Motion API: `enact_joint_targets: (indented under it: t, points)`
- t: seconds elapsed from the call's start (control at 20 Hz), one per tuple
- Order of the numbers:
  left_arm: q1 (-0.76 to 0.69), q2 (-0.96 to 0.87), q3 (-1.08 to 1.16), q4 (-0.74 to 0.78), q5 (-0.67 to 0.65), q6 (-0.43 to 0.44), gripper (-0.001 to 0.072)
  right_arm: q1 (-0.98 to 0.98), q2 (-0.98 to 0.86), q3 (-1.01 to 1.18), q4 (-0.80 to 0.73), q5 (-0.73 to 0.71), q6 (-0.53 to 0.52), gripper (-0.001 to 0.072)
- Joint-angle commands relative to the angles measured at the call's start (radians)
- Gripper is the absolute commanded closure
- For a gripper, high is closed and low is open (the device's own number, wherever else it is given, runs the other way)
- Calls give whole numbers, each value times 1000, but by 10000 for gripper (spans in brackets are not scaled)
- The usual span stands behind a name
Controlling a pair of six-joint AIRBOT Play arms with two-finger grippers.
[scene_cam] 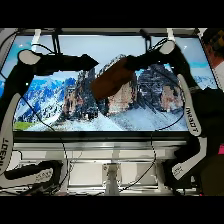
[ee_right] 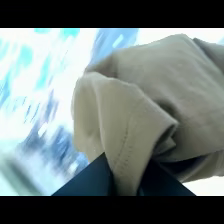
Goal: Fold the clothes and pants, and hang the long-sleeved shirts on hangers.
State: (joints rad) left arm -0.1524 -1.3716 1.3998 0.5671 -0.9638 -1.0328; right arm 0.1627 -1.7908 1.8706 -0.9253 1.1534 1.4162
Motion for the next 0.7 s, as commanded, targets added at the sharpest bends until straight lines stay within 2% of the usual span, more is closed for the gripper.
enact_joint_targets:
  t: [0.0,0.2,0.5,0.65]
  points:
    - [39,51,0,0,0,1,201,-89,81,18,-154,39,47,698]
    - [43,56,0,1,-44,1,201,-212,107,18,-321,128,188,698]
    - [43,56,0,0,-55,0,202,-428,276,18,-569,257,195,698]
    - [43,56,0,0,-55,0,202,-571,396,18,-631,291,194,699]
